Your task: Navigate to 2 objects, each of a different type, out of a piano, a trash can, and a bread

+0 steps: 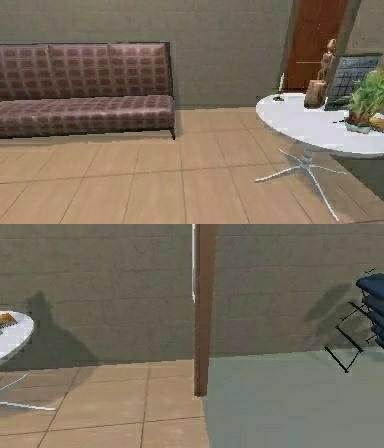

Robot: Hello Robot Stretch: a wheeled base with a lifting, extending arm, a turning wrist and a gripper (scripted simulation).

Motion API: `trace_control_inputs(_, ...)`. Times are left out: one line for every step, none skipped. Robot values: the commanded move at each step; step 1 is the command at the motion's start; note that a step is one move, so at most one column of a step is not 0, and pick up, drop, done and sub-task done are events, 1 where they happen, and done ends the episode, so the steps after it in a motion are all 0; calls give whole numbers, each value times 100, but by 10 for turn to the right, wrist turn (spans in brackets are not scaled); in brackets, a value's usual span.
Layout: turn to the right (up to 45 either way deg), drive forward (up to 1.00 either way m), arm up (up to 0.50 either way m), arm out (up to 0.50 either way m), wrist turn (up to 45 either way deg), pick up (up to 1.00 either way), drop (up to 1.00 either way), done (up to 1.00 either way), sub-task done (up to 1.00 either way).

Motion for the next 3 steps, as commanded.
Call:
trace_control_inputs(0, 100, 0, 0, 0, 0, 0, 0, 0)
trace_control_inputs(0, 70, 0, 0, 0, 0, 0, 0, 0)
trace_control_inputs(420, 0, 0, 0, 0, 0, 0, 0, 0)
